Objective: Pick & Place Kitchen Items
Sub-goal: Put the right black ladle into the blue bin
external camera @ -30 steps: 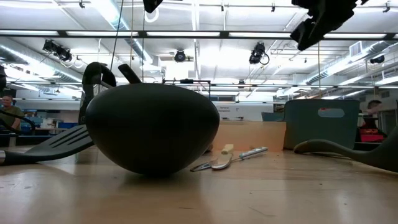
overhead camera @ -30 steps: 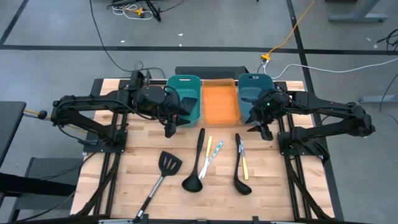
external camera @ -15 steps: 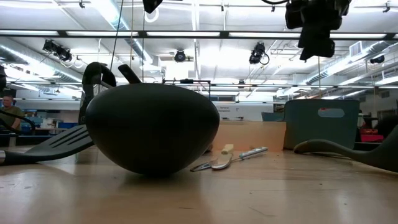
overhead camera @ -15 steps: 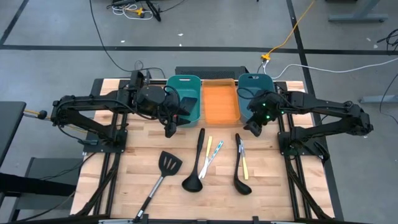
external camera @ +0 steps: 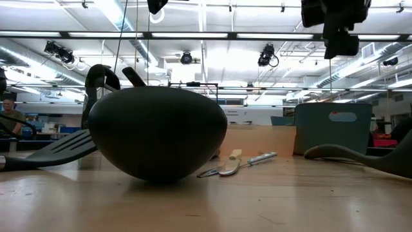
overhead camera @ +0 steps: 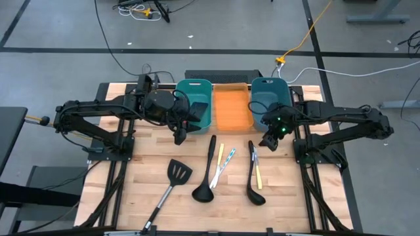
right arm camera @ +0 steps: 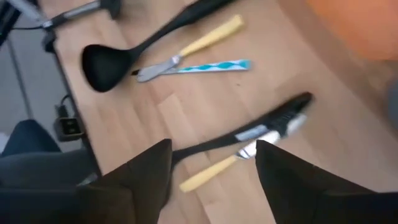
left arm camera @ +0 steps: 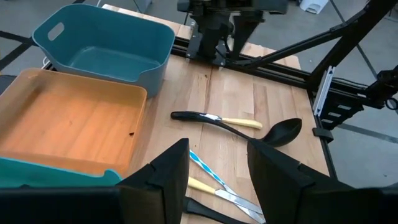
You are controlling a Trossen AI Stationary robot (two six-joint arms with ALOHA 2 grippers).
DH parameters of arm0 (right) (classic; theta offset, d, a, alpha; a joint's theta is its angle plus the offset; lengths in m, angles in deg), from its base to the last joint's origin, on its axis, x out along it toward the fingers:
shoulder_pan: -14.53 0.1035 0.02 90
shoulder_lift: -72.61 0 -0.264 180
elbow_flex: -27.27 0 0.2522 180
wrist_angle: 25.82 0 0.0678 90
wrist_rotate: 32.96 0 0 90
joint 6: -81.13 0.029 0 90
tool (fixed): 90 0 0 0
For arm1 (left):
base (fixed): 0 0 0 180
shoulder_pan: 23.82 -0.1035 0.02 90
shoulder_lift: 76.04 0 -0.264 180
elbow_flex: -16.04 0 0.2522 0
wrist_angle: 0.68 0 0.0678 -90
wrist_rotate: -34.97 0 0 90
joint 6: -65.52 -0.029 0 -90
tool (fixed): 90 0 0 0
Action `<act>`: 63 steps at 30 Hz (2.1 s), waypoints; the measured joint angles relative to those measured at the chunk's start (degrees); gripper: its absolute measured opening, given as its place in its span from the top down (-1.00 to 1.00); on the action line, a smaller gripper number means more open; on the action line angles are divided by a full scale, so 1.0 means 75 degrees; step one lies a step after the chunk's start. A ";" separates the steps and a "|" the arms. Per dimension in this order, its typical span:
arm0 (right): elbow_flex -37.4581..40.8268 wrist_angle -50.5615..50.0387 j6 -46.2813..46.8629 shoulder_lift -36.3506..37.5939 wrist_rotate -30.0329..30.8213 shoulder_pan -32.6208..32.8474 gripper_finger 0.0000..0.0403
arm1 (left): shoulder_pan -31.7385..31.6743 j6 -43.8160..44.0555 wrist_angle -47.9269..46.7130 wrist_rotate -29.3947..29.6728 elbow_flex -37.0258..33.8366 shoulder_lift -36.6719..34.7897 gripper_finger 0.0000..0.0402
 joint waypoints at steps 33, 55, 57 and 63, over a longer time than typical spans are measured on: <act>0.0000 0.0110 0.0850 -0.0661 0.0015 0.2319 -0.29 | 0.0001 -0.0204 0.0002 0.0003 0.0003 0.0000 0.17; 0.0000 0.0146 -0.3868 -0.2120 0.1276 0.2281 -0.29 | 0.0000 -0.0203 0.0005 0.0000 0.0003 0.0000 0.17; 0.0000 0.0146 -0.4526 -0.2203 0.1495 0.2281 -0.29 | -0.0002 -0.0204 0.0005 0.0000 0.0003 0.0000 0.17; 0.0000 0.0150 -0.6609 -0.2449 0.1906 0.2278 -0.29 | 0.0000 -0.0204 0.0004 0.0000 0.0003 0.0000 0.17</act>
